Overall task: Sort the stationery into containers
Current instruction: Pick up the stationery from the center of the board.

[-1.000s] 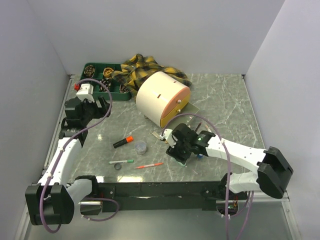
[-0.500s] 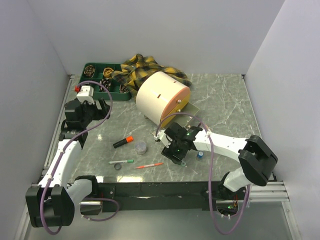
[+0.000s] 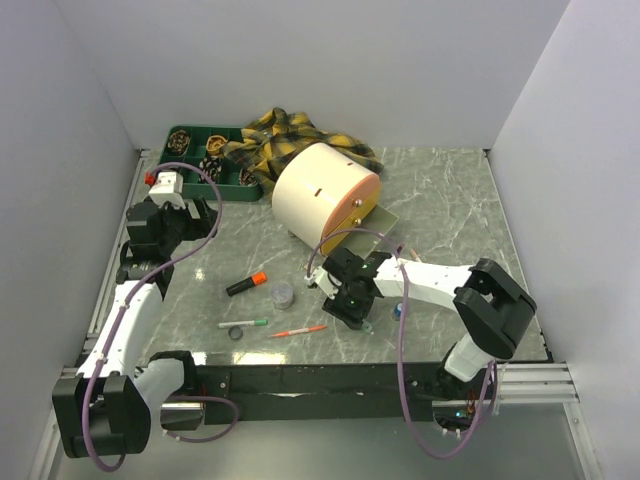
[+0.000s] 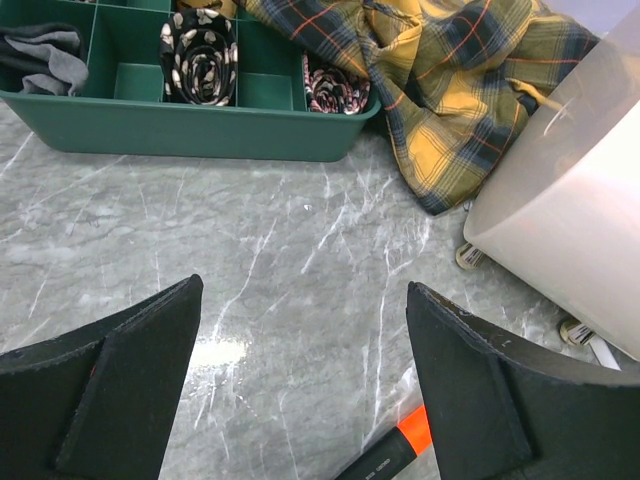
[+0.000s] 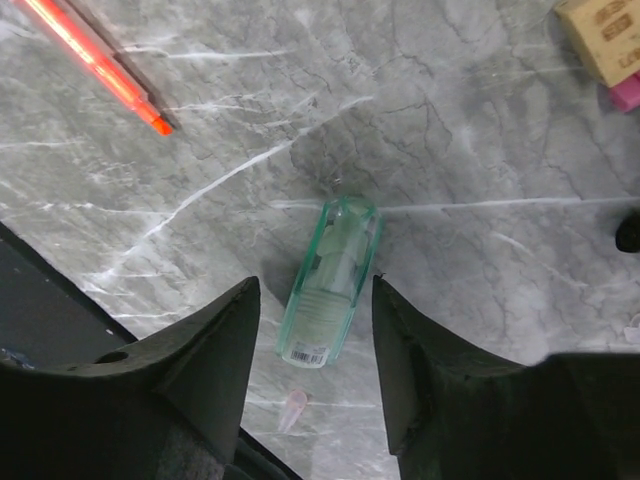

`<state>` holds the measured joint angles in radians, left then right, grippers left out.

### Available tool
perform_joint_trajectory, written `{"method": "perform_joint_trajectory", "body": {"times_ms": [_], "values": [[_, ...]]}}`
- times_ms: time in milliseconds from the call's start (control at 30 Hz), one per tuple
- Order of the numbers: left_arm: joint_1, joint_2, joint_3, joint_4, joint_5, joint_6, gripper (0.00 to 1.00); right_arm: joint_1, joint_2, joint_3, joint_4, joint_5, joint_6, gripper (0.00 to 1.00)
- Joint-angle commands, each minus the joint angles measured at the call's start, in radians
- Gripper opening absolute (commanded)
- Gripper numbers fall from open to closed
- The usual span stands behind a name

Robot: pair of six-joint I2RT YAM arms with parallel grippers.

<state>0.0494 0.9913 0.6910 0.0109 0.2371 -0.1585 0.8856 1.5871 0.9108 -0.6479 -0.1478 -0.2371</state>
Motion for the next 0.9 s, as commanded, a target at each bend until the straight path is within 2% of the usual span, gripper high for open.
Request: {"method": "perform_joint_trajectory", "body": {"times_ms": [0,267,367,400,633,867], "values": [[0.009,-0.025,-0.002,0.041,-0.012,0.004,0.89,-0.005,0.023,0.016,0.001,0.005,-0.028,0.52],[0.009,-0.026,-0.011,0.051,-0.002,-0.001,0.89,-0.005,0.051,0.005,-0.006,-0.058,-0.085,0.36],[0.012,-0.025,-0.007,0.041,0.002,0.002,0.89,-0.004,0.027,0.002,-0.012,-0.082,-0.099,0.15],[0.010,-0.025,-0.005,0.040,0.005,0.005,0.89,-0.001,0.016,0.002,-0.015,-0.087,-0.102,0.12],[0.010,-0.020,0.008,0.034,0.037,0.048,0.88,0.007,-0.163,0.107,-0.123,-0.111,-0.155,0.05],[0.010,0.032,0.076,0.040,0.116,0.053,0.88,-0.030,-0.298,0.181,-0.079,0.026,-0.249,0.02]]}}
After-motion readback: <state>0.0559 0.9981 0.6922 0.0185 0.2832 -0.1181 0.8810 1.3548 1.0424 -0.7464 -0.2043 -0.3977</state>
